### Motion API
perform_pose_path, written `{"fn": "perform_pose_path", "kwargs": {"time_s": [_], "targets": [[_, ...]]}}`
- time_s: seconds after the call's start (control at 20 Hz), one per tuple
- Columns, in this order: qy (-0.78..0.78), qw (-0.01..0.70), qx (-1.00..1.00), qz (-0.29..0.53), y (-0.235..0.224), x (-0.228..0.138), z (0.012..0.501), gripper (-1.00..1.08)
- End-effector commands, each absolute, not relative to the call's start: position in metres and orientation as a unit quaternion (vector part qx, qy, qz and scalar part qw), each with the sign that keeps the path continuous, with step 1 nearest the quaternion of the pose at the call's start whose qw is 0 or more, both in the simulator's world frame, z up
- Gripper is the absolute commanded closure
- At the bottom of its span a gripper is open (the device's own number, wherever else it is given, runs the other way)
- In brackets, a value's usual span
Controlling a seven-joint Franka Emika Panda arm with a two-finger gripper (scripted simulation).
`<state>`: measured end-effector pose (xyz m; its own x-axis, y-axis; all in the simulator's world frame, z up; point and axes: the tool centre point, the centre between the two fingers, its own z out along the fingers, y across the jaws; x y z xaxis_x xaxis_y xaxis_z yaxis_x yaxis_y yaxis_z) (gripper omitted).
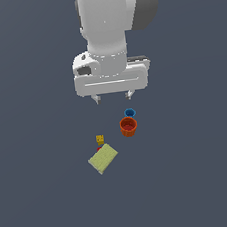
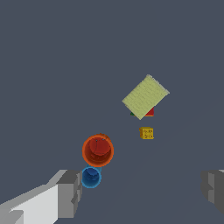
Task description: Pick up a designated object from a clutter of objects.
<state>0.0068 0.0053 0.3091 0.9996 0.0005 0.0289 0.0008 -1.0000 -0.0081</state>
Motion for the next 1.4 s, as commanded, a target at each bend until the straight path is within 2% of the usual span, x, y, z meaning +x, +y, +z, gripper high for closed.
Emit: {"fn": "perform_pose_path", "kwargs": {"time_s": [0.0,0.8,1.35], "targets": [[0.000,0.004,-1.000,-0.014,0.005,0.007,0.309,-0.92],[0.020,0.005,-1.000,-0.009,0.004,0.007,0.301,-0.92],[0.068,0.002,-0.998,-0.007,0.022,-0.006,0.255,-0.92]]}}
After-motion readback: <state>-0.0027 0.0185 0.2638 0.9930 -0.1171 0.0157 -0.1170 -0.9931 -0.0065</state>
